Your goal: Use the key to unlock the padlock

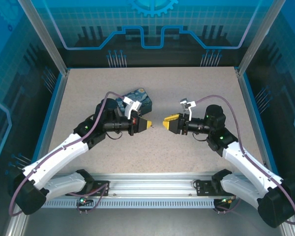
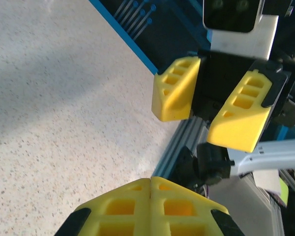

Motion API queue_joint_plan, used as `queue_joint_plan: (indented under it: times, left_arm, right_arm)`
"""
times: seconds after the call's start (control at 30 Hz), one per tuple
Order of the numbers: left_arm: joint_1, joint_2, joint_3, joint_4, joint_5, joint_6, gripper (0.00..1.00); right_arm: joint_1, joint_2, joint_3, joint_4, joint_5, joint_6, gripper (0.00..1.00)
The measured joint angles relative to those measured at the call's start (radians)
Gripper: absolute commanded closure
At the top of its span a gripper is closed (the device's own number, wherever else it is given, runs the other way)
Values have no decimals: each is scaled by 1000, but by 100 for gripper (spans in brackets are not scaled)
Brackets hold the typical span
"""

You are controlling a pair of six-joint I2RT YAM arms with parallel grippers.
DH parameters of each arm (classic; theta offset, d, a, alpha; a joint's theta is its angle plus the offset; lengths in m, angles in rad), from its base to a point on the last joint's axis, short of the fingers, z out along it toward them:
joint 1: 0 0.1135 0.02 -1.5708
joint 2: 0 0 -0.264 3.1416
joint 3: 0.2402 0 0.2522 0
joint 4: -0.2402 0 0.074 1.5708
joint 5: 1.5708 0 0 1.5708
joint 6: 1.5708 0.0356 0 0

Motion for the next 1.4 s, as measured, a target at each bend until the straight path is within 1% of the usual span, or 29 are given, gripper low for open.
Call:
queue_joint_plan:
  times: [0.23,0.43,0.53,1.0,1.4]
  left_arm:
    - [0,1,30,-43,66,42,100]
    - [0,7,35,-44,78,43,100]
    - [0,13,35,-44,79,43,100]
    - [0,31,50,-44,93,43,100]
    - [0,31,50,-60,93,47,100]
  right_arm:
    - [73,16,-6,31,-17,-22,59]
    - [114,41,-9,48,-17,-32,60]
    - [129,56,-9,48,-17,-33,62]
    - [152,108,-9,48,-5,-39,73]
    - [154,116,24,48,14,-39,77]
